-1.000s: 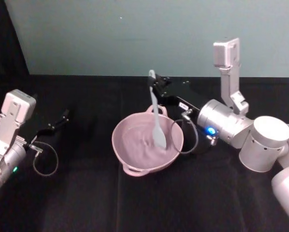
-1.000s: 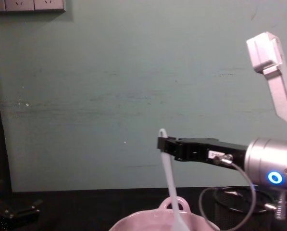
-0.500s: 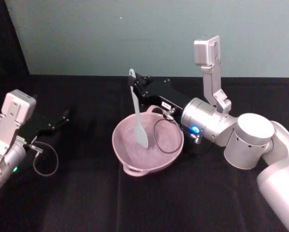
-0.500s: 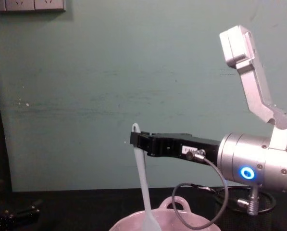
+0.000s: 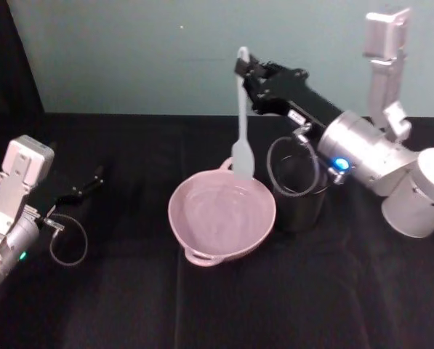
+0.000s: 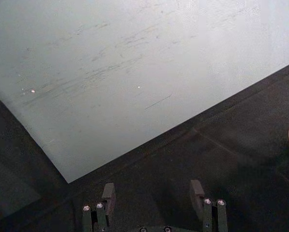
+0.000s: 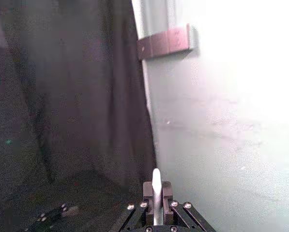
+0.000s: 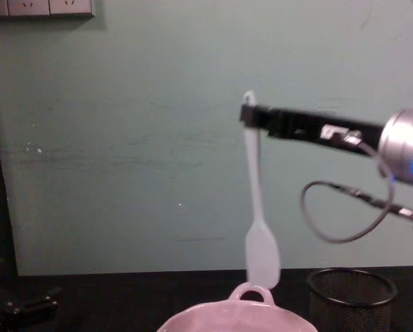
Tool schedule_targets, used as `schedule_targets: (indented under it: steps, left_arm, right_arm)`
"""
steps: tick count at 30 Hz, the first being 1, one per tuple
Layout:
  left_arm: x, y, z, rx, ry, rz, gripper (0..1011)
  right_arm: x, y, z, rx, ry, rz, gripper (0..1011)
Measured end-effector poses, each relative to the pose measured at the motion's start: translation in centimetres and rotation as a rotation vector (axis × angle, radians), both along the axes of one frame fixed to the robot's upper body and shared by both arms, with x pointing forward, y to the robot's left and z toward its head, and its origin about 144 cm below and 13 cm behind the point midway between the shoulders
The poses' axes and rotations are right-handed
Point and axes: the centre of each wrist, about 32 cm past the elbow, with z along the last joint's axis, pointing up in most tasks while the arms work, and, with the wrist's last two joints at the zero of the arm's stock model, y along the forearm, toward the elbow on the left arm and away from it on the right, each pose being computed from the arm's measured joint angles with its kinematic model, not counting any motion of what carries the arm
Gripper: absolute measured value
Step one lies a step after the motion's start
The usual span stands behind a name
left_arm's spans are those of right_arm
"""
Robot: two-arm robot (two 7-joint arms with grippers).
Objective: Use the one hand to pick up the spoon and stir the clear water in the bowl.
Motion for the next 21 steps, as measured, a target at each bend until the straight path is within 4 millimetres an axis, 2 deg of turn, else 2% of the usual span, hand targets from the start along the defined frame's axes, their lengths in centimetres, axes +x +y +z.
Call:
schedule_targets:
  steps: [4,9,17,21]
  left_arm:
    - [0.0,0.0,0.0,0.0,0.0,0.0,1011]
    - [0.0,0.0,0.0,0.0,0.0,0.0,1011]
    - [0.0,0.0,0.0,0.0,0.0,0.0,1011]
    - [0.0,0.0,0.0,0.0,0.0,0.0,1011]
  right_arm:
    - [-0.8,-1.6,1.1,0.003,-0.039,-0.041,111]
    - [-1.5,-3.2,1.4,0.005,-0.05,-0.088,111]
    - [-2.2,-5.3,0.3,0.032,-0.032,-0.166,111]
    - [-2.1,-5.9,-1.2,0.048,0.004,-0.194,111]
